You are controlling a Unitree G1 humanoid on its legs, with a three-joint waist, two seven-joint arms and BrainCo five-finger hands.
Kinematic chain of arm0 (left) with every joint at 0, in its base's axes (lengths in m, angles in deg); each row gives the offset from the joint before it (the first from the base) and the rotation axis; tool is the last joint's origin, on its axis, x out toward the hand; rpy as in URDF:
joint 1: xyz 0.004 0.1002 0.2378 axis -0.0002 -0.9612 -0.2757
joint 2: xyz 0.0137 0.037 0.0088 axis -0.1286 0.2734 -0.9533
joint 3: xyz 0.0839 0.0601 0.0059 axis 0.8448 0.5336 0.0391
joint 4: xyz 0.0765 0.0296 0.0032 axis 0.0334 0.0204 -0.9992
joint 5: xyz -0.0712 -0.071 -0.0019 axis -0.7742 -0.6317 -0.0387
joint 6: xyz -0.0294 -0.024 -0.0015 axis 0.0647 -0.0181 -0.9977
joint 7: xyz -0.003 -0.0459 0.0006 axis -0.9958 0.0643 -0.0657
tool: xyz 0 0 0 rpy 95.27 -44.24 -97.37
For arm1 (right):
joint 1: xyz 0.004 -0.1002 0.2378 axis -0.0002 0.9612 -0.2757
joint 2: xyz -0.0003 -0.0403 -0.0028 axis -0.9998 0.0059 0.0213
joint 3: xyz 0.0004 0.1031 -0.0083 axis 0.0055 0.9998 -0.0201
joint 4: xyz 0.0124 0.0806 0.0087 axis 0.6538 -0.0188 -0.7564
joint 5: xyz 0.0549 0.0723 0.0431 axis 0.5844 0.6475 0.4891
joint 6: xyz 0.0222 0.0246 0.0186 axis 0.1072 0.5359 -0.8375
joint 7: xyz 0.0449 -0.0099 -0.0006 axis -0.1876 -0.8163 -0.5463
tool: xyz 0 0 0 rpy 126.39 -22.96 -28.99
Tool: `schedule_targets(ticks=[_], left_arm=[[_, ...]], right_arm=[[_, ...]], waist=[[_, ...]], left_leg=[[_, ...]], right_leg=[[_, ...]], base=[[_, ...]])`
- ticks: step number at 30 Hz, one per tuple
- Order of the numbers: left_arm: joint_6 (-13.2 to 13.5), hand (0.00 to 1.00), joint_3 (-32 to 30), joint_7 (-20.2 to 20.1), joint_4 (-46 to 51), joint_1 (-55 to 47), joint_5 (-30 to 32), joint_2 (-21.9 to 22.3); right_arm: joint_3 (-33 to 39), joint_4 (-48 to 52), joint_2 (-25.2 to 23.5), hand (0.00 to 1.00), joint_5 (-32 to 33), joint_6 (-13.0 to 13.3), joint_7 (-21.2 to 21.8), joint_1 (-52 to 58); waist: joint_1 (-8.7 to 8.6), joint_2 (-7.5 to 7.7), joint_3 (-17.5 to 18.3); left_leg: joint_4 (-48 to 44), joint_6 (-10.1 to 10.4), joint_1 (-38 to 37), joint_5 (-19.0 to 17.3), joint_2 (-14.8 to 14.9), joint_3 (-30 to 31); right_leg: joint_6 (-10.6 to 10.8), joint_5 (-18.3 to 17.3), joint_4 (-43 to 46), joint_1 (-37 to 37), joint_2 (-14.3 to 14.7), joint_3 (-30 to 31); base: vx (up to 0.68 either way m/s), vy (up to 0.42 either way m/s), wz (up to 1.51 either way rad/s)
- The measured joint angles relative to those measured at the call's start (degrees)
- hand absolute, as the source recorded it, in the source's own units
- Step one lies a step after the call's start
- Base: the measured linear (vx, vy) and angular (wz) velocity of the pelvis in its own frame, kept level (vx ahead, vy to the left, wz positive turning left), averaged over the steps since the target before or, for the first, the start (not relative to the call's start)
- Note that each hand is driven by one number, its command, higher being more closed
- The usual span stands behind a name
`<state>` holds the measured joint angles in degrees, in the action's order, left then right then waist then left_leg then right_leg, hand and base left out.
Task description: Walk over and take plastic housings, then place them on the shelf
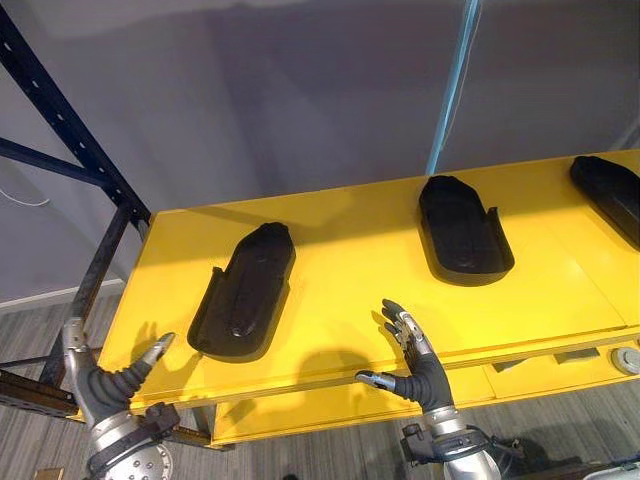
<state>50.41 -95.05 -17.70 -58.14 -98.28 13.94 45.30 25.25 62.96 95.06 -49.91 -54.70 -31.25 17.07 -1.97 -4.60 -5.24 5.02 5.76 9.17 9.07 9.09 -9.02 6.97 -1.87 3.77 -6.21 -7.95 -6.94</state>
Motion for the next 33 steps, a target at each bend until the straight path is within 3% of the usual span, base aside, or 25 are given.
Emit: schedule_targets(ticks=[10, 14, 17, 23, 33], left_arm=[[-0.6, 0.0, -1.5, 0.0, -11.6, 7.2, -9.1, -5.6], [1.5, 0.0, 0.1, -6.8, -15.3, 7.2, -22.2, -7.9], [4.6, 0.0, 1.7, -11.5, -17.2, 6.9, -32.2, -10.3], [8.1, 0.0, 6.1, -20.8, -18.9, 5.8, -48.4, -14.7], [9.9, 0.0, 10.5, -27.7, -18.9, 4.1, -57.7, -17.9]], right_arm=[[2.3, 0.0, -0.5, 0.0, 0.0, 0.0, -0.9, -0.2], [2.5, 0.0, -0.4, 0.0, 0.2, 0.0, -0.8, -0.4], [2.7, 0.0, -0.3, 0.0, 0.3, 0.0, -0.7, -0.4], [2.6, 0.0, 0.6, 0.0, 1.9, 0.2, -0.3, -0.3], [2.6, -0.2, 1.2, 0.0, 2.4, 1.5, 0.5, -0.4]], waist=[[-0.17, 2.69, -3.5], [-0.27, 2.63, -4.2], [-0.43, 2.59, -4.3], [-0.43, 2.59, -4.4], [-0.49, 2.59, -4.4]], left_leg=[[0.0, -0.1, 3.4, 0.5, 0.0, -0.6], [0.0, -0.1, 3.3, 0.5, 0.0, -0.9], [0.0, -0.1, 3.0, 0.4, 0.0, -1.1], [0.2, 0.0, 2.5, 0.4, 0.1, -1.8], [0.0, 0.0, 2.2, 0.4, 0.1, -1.8]], right_leg=[[0.0, 0.0, 1.5, -4.8, 0.0, 1.3], [-0.1, -0.1, 1.4, -4.8, 0.0, 1.6], [-0.1, -0.1, 1.4, -4.6, 0.0, 1.7], [-0.4, -0.2, 1.6, -4.5, -0.1, 2.1], [-0.2, 0.1, 1.4, -4.2, 0.0, 2.1]], base=[[-0.02, 0.001, -0.05], [0.02, -0.003, -0.03], [0.0, 0.0, 0.0], [-0.04, 0.006, -0.03], [0.0, 0.0, 0.0]])
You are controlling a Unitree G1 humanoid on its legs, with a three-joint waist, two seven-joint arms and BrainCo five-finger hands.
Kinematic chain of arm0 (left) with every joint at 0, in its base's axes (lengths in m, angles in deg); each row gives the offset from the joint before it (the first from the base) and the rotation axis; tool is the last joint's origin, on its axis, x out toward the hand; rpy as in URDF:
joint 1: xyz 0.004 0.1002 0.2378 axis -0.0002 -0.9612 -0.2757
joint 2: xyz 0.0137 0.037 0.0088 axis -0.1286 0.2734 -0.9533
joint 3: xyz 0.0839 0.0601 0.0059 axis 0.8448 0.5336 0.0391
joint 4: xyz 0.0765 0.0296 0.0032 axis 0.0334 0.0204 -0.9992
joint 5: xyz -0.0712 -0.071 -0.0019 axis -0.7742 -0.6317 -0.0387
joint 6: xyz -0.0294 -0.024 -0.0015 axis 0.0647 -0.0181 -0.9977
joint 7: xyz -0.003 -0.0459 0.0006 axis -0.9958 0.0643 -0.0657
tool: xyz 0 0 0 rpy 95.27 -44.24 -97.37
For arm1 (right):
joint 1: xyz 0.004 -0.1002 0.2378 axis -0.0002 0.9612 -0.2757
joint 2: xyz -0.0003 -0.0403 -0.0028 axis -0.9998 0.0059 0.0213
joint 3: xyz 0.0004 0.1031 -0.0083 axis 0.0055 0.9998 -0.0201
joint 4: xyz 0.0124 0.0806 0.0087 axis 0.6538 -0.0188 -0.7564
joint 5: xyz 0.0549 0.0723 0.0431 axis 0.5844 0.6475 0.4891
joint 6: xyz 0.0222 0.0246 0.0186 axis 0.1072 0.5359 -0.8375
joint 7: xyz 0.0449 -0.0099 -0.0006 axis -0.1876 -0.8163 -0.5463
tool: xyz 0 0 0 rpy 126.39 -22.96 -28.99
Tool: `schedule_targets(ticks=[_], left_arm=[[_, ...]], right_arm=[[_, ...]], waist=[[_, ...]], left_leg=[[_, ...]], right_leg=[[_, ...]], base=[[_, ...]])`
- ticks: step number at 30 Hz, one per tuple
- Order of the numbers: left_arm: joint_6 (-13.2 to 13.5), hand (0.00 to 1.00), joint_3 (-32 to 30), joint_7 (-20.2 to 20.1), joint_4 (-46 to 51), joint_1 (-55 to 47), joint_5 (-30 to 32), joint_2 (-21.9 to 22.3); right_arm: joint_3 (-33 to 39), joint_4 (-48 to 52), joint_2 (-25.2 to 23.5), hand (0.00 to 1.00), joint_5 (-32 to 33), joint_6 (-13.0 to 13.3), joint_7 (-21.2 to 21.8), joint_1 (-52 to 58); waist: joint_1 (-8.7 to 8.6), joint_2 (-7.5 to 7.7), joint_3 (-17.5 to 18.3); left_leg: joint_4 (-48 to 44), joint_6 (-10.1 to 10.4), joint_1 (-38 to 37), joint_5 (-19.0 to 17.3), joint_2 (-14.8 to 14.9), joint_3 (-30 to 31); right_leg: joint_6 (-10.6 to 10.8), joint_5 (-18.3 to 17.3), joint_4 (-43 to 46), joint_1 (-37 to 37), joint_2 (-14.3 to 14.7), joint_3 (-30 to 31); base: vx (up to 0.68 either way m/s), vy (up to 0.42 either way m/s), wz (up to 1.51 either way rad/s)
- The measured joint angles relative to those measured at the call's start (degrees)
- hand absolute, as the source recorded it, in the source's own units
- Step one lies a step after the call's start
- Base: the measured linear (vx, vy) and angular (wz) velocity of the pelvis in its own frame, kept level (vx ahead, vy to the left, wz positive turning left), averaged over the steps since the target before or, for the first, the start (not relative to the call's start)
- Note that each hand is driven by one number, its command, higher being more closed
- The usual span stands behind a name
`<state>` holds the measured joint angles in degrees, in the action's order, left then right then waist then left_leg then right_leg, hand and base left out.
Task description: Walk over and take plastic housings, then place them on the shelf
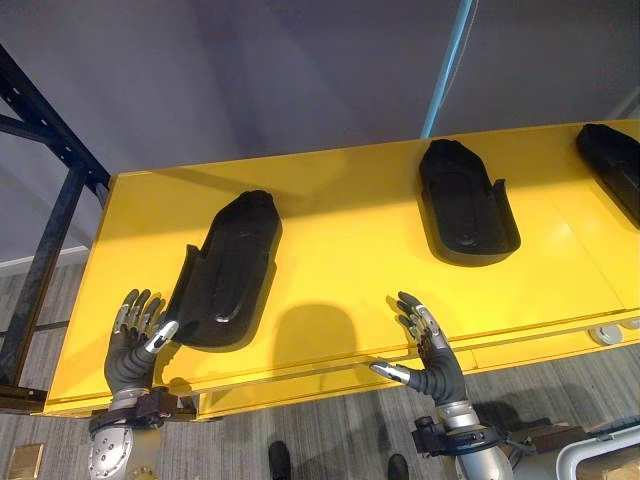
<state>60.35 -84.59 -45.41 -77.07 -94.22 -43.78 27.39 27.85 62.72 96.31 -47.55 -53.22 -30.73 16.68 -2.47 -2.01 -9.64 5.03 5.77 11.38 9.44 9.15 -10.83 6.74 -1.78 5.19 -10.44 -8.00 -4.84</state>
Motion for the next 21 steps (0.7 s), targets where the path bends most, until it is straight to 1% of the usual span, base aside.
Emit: schedule_targets(ticks=[5, 8, 16, 20, 21], left_arm=[[-0.2, 0.0, 2.7, -2.8, 0.0, -0.1, -3.0, -0.5], [-0.2, 0.0, 4.4, -3.6, 0.0, -0.1, -4.0, -2.1], [0.0, 0.0, 7.0, -3.7, 0.3, 0.6, -4.1, -3.5], [0.0, 0.0, 7.5, -2.8, 0.3, 0.8, -3.8, -3.6], [0.1, 0.0, 7.5, -2.5, 0.3, 0.8, -3.7, -3.6]], right_arm=[[-0.3, -0.3, 1.1, 0.0, 0.3, 0.6, 0.4, 0.0], [-0.5, -0.3, 1.6, 0.0, 0.4, 0.6, 0.9, 0.0], [-0.5, -1.5, 1.7, 0.0, 0.6, 0.7, 1.1, -0.1], [-0.5, -1.5, 1.7, 0.0, 1.0, 0.7, 1.1, -0.1], [-0.5, -1.5, 1.7, 1.0, 1.1, 0.7, 1.1, -0.1]], waist=[[-0.13, -0.04, 0.0], [-0.12, -0.04, 0.0], [-0.16, -0.03, 0.0], [-0.43, -0.03, 0.0], [-0.47, -0.02, 0.1]], left_leg=[[0.2, 0.0, -0.5, 0.0, 0.0, 0.0], [0.2, 0.0, -0.5, 0.0, 0.0, 0.0], [0.2, 0.0, -0.4, 0.0, 0.0, -0.1], [0.2, 0.0, -0.5, 0.0, 0.0, -0.1], [0.2, 0.0, -0.5, 0.0, 0.0, -0.1]], right_leg=[[-0.1, 0.0, -0.2, 0.6, 0.0, 0.0], [-0.3, -0.1, -0.3, 0.6, 0.0, 0.1], [-0.2, 0.2, -0.5, 0.6, 0.0, 0.1], [-0.3, 0.3, -0.5, 0.6, 0.0, 0.2], [-0.3, 0.3, -0.5, 0.6, 0.0, 0.2]], base=[[0.0, 0.0, 0.0], [0.0, 0.0, 0.0], [0.0, 0.0, 0.0], [0.0, 0.0, 0.0], [0.0, 0.0, 0.0]])
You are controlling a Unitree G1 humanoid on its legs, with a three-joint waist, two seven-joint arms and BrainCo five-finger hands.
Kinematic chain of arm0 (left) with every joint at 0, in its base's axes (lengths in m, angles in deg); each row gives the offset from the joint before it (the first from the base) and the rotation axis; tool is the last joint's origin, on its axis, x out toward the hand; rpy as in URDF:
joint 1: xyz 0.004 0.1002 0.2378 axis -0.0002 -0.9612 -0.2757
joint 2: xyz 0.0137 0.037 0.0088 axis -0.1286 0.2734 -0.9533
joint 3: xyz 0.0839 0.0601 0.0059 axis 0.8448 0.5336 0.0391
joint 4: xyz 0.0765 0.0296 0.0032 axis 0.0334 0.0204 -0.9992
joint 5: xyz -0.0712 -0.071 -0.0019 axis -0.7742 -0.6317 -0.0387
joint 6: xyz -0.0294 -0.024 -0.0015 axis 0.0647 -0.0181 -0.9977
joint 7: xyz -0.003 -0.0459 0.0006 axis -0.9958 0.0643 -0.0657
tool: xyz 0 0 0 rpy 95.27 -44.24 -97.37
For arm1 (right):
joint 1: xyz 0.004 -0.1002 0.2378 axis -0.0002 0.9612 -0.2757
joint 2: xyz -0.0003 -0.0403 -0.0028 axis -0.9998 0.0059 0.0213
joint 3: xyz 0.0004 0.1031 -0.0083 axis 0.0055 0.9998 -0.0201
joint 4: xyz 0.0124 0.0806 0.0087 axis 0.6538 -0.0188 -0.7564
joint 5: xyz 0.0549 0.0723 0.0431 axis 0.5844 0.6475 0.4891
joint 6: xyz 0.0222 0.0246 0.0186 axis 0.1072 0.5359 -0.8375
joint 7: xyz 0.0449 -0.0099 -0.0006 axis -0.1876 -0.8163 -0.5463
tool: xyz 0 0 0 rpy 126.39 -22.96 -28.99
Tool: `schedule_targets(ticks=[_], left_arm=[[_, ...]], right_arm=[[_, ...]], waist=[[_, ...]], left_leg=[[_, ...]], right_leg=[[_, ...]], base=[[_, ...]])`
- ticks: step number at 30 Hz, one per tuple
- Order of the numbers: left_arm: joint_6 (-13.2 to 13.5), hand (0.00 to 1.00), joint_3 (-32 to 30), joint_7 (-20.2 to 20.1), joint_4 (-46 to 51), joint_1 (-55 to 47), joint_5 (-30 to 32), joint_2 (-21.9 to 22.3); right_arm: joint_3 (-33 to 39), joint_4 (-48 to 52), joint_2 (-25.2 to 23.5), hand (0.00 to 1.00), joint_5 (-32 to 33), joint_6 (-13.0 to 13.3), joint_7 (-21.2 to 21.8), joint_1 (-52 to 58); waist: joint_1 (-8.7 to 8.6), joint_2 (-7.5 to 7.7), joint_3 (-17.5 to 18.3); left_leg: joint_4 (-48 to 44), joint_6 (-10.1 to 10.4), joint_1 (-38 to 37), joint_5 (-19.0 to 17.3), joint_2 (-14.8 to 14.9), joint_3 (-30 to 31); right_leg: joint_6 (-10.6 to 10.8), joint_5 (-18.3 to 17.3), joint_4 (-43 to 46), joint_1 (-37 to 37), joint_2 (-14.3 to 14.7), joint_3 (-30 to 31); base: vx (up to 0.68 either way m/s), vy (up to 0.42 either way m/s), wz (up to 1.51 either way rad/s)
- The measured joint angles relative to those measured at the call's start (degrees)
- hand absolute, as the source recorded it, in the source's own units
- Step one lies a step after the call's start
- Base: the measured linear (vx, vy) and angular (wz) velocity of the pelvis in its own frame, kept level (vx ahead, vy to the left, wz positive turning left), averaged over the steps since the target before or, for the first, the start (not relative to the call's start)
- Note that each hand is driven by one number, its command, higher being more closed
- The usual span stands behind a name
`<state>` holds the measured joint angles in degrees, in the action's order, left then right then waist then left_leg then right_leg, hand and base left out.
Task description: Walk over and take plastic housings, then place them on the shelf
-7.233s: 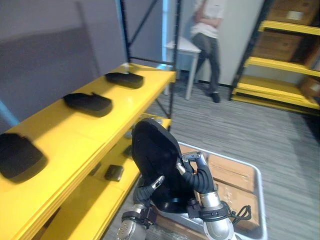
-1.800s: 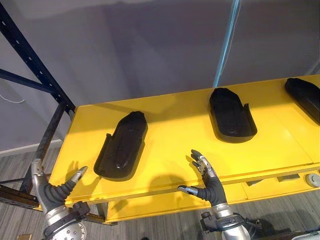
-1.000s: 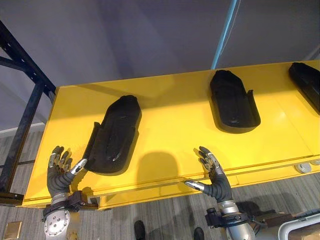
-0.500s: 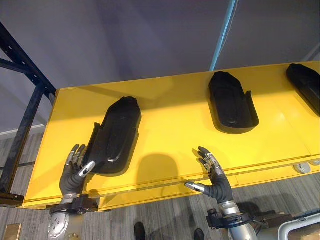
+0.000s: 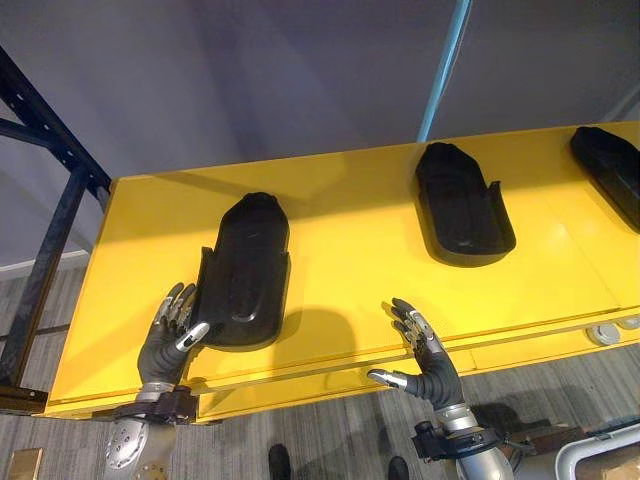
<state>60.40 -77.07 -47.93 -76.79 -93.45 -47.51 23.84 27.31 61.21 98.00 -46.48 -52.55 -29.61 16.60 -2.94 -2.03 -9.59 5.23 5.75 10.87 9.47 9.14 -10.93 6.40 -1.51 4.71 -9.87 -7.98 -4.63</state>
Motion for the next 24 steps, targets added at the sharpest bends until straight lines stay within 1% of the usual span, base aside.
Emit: schedule_targets(ticks=[2, 4, 5, 6, 7, 8, 9, 10, 11, 12, 13, 14, 15, 17, 21, 23, 24], left_arm=[[0.0, 0.0, -0.4, 1.6, 0.0, 0.0, 1.5, 0.4], [0.0, 0.0, -0.9, 4.0, 0.3, 0.0, 4.6, 1.7], [-0.3, 0.0, -1.4, 5.6, 1.3, -0.1, 7.3, 3.4], [-0.6, 0.0, -2.1, 7.9, 2.8, -0.2, 11.6, 5.6], [-0.7, 0.0, -2.5, 9.1, 3.7, -0.2, 14.1, 6.9], [-0.7, 0.0, -3.6, 11.0, 5.2, -0.2, 18.1, 9.3], [-1.0, 0.0, -4.5, 14.5, 6.9, -0.1, 24.5, 11.2], [-1.0, 0.0, -5.1, 15.8, 7.8, -0.1, 26.7, 12.1], [-1.2, 0.0, -6.0, 18.1, 10.2, -0.1, 30.7, 13.8], [-1.1, 0.0, -6.2, 19.6, 11.4, -0.1, 33.3, 14.7], [-1.0, 0.0, -6.2, 21.9, 13.7, -0.1, 37.0, 16.3], [-0.8, 0.0, -6.2, 23.7, 15.7, -0.1, 39.6, 17.6], [-0.7, 0.0, -6.2, 24.6, 16.5, -0.2, 40.9, 18.2], [-0.2, 0.0, -5.8, 27.2, 18.4, -0.6, 44.0, 19.9], [1.9, 0.0, -5.2, 29.2, 20.5, -1.7, 44.3, 20.7], [2.5, 0.0, -5.1, 29.5, 22.0, -2.5, 44.2, 20.8], [3.4, 0.0, -5.1, 29.8, 22.6, -2.6, 43.6, 21.0]], right_arm=[[0.0, 0.0, 0.0, 1.0, 0.1, 0.0, 0.0, 0.0], [-0.1, 0.1, 0.0, 1.0, 0.3, 0.0, 0.0, -0.1], [-0.7, 0.2, 0.0, 1.0, 0.5, 0.0, 0.0, -0.2], [-2.1, 0.7, 0.0, 1.0, 0.7, 0.0, 0.1, -0.7], [-3.1, 0.8, 0.1, 1.0, 1.1, 0.0, 0.1, -0.9], [-5.3, 0.8, 0.2, 1.0, 2.0, 0.0, 0.5, -1.9], [-8.1, 0.8, 0.2, 1.0, 3.4, 0.1, 1.6, -3.6], [-9.6, 0.8, 0.2, 1.0, 3.6, 0.1, 2.2, -4.5], [-12.7, 0.8, 0.2, 1.0, 4.6, 0.2, 2.8, -6.6], [-14.0, 0.8, 0.2, 1.0, 5.3, 0.2, 3.4, -7.7], [-16.5, 0.8, 0.1, 1.0, 6.4, 0.3, 4.4, -9.9], [-18.8, 0.6, 0.0, 1.0, 7.7, 0.4, 5.1, -12.1], [-19.8, 0.2, -0.1, 1.0, 8.3, 0.4, 5.3, -13.3], [-23.1, -1.5, -0.1, 1.0, 10.7, 1.0, 6.7, -16.8], [-27.2, -4.9, -0.3, 1.0, 16.0, 1.4, 8.8, -20.5], [-29.3, -6.6, -0.8, 1.0, 18.5, 1.4, 9.5, -20.9], [-30.5, -8.2, -1.1, 1.0, 20.5, 1.4, 10.3, -21.6]], waist=[[-0.19, 0.01, 0.1], [-0.3, 0.03, 0.2], [-0.39, 0.06, 0.3], [-0.43, 0.04, 0.4], [-0.43, 0.03, 0.4], [-0.4, 0.04, 0.5], [-0.32, 0.05, 0.6], [-0.28, 0.05, 0.9], [0.05, 0.05, 1.7], [0.35, 0.06, 2.0], [0.94, 0.09, 2.3], [1.18, 0.1, 2.5], [1.28, 0.12, 2.7], [2.38, 0.04, 3.5], [2.91, 0.12, 3.7], [3.55, 0.17, 3.7], [3.84, 0.18, 3.7]], left_leg=[[0.0, 0.0, 0.0, 0.0, 0.0, 0.0], [0.0, 0.0, -0.1, 0.0, 0.0, 0.0], [0.0, 0.0, -0.1, 0.0, 0.0, 0.1], [0.0, 0.0, -0.2, 0.0, 0.0, 0.1], [0.0, 0.0, -0.3, 0.0, 0.0, 0.2], [-0.1, 0.0, -0.6, 0.0, 0.0, 0.4], [-0.1, 0.1, -1.2, 0.1, 0.0, 1.0], [0.0, 0.1, -1.2, 0.1, 0.0, 1.2], [0.0, 0.1, -1.1, 0.1, 0.0, 1.5], [0.0, 0.1, -1.1, 0.1, 0.0, 1.6], [0.0, 0.1, -1.3, 0.1, 0.0, 1.9], [0.0, 0.1, -1.5, 0.3, 0.0, 2.6], [0.0, 0.2, -1.6, 0.3, 0.0, 3.0], [0.0, 0.1, -1.8, 0.5, 0.0, 3.5], [0.0, -0.1, -1.8, 0.6, 0.0, 4.4], [0.0, -0.2, -1.7, 0.7, 0.0, 4.4], [0.0, -0.2, -1.6, 0.8, 0.0, 4.5]], right_leg=[[0.0, 0.0, 0.0, 0.0, 0.0, 0.1], [0.0, 0.1, 0.0, 0.0, 0.0, 0.1], [0.0, 0.1, 0.0, 0.1, 0.0, 0.1], [0.0, 0.1, -0.1, 0.3, 0.0, 0.0], [0.0, 0.1, -0.1, 0.5, 0.0, -0.2], [0.0, 0.1, -0.2, 1.0, 0.1, -0.5], [0.0, 0.1, -0.3, 1.9, 0.1, -0.8], [0.0, 0.1, -0.3, 2.0, 0.1, -0.9], [0.0, 0.1, -0.3, 2.1, 0.1, -1.1], [0.0, 0.0, -0.3, 2.3, 0.1, -1.2], [0.0, 0.0, -0.3, 2.6, 0.1, -1.6], [0.0, 0.0, -0.3, 3.3, 0.1, -2.3], [0.1, -0.1, -0.3, 3.7, 0.1, -2.7], [0.2, -0.6, 0.0, 4.2, 0.1, -3.4], [0.5, -0.9, 0.4, 4.5, 0.1, -3.9], [0.5, -0.9, 0.5, 4.4, 0.1, -3.9], [0.5, -0.8, 0.6, 4.3, 0.1, -4.0]], base=[[0.0, 0.0, 0.0], [0.0, 0.0, 0.0], [0.0, 0.0, 0.0], [0.0, 0.0, 0.03], [0.0, 0.002, 0.07], [0.0, 0.002, 0.12], [0.0, 0.002, 0.13], [-0.01, 0.001, 0.12], [-0.01, 0.001, 0.09], [-0.02, 0.006, 0.11], [-0.03, 0.005, 0.19], [-0.04, 0.006, 0.24], [-0.04, 0.003, 0.27], [-0.05, 0.004, 0.17], [-0.05, 0.005, 0.1], [-0.02, 0.002, 0.0], [0.0, 0.0, 0.0]])
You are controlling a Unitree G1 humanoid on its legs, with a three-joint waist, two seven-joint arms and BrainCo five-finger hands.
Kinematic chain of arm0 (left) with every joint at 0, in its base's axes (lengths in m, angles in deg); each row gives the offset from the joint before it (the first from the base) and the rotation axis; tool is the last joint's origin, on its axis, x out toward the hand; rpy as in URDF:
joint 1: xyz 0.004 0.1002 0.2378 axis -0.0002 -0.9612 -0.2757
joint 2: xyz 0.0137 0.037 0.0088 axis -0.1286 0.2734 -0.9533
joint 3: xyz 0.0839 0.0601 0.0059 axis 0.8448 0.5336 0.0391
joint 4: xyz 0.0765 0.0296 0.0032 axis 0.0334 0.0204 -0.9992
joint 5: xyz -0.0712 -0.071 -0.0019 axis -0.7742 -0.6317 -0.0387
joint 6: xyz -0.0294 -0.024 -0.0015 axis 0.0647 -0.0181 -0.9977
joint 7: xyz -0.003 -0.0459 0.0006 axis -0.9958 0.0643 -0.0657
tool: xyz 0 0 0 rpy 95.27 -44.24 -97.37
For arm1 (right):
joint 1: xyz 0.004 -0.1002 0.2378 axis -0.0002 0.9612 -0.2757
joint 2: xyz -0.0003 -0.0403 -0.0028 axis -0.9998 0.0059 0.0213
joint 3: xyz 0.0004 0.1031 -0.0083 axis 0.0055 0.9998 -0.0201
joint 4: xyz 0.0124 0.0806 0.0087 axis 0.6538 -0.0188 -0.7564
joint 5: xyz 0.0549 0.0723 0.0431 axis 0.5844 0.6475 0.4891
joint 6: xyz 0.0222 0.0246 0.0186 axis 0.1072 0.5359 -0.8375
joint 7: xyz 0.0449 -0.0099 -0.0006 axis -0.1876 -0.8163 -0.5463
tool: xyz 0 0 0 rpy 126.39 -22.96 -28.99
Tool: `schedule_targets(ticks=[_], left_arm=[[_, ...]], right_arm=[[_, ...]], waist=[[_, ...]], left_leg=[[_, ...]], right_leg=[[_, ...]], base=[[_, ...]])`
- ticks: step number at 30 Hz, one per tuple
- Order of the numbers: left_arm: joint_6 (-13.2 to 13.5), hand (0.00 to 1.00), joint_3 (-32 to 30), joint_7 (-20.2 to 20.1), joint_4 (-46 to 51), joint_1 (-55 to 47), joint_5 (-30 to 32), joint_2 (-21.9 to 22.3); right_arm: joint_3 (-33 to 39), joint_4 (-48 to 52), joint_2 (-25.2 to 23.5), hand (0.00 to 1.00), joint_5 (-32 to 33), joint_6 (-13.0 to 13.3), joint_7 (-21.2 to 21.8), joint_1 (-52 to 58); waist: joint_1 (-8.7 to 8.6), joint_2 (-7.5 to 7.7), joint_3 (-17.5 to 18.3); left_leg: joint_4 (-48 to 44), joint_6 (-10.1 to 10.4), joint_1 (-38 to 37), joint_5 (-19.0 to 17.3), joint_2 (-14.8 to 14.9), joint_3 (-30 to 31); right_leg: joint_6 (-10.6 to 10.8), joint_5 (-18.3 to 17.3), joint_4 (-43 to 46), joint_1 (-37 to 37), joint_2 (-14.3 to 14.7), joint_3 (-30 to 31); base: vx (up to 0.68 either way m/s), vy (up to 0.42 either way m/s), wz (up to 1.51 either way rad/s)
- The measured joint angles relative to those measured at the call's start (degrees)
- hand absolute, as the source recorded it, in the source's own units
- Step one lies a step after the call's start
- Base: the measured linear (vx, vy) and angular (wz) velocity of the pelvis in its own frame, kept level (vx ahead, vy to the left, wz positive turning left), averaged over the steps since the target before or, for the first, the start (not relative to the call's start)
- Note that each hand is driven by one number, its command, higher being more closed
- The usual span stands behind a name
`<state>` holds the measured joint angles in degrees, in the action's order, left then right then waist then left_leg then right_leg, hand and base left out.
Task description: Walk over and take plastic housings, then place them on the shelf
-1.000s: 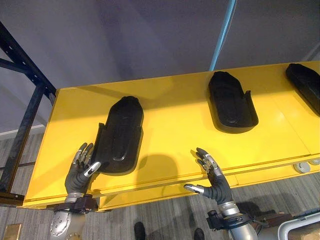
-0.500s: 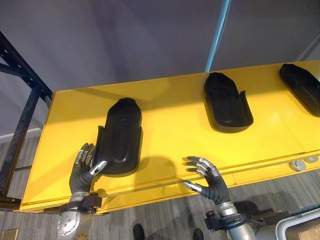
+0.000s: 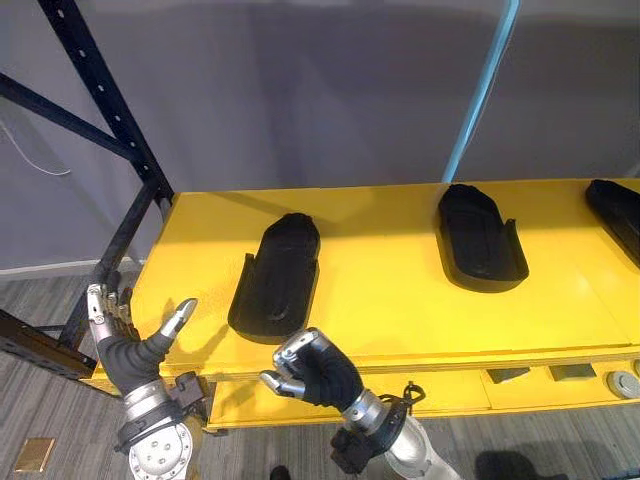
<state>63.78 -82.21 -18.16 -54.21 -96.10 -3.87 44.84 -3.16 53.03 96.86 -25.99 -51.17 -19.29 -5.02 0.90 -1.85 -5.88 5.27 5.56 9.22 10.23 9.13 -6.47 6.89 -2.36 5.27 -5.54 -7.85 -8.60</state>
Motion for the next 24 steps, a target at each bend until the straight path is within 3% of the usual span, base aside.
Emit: schedule_targets(ticks=[9, 18, 24], left_arm=[[3.5, 0.0, -0.1, 1.6, 0.5, 0.5, -6.6, 0.9], [8.3, 0.0, -3.2, 0.7, 1.8, 5.5, -17.2, 0.9], [8.6, 0.0, -3.3, -0.9, 1.8, 6.7, -20.2, 1.0]], right_arm=[[-4.4, -14.3, -4.4, 1.0, 12.3, -0.7, 3.1, -7.0], [-2.6, -27.1, -9.5, 1.0, 10.3, -1.2, 0.8, -18.8], [1.6, -30.3, -10.7, 1.0, 6.5, -1.1, -2.0, -21.9]], waist=[[0.45, -0.03, -0.4], [3.26, -0.09, -4.9], [3.56, -0.14, -5.3]], left_leg=[[0.0, 0.3, 2.0, 0.8, 0.0, 1.2], [-0.1, 0.1, 6.1, 1.7, 0.0, 3.2], [-0.3, 0.3, 6.9, 1.9, -0.2, 3.6]], right_leg=[[-0.3, 0.2, 0.5, -1.6, 0.1, -0.9], [-0.4, -0.5, 2.5, -5.1, 0.0, -2.8], [-0.4, -0.9, 2.5, -5.7, -0.1, -3.2]], base=[[-0.01, -0.002, 0.04], [-0.03, 0.001, 0.12], [0.03, -0.002, 0.03]])
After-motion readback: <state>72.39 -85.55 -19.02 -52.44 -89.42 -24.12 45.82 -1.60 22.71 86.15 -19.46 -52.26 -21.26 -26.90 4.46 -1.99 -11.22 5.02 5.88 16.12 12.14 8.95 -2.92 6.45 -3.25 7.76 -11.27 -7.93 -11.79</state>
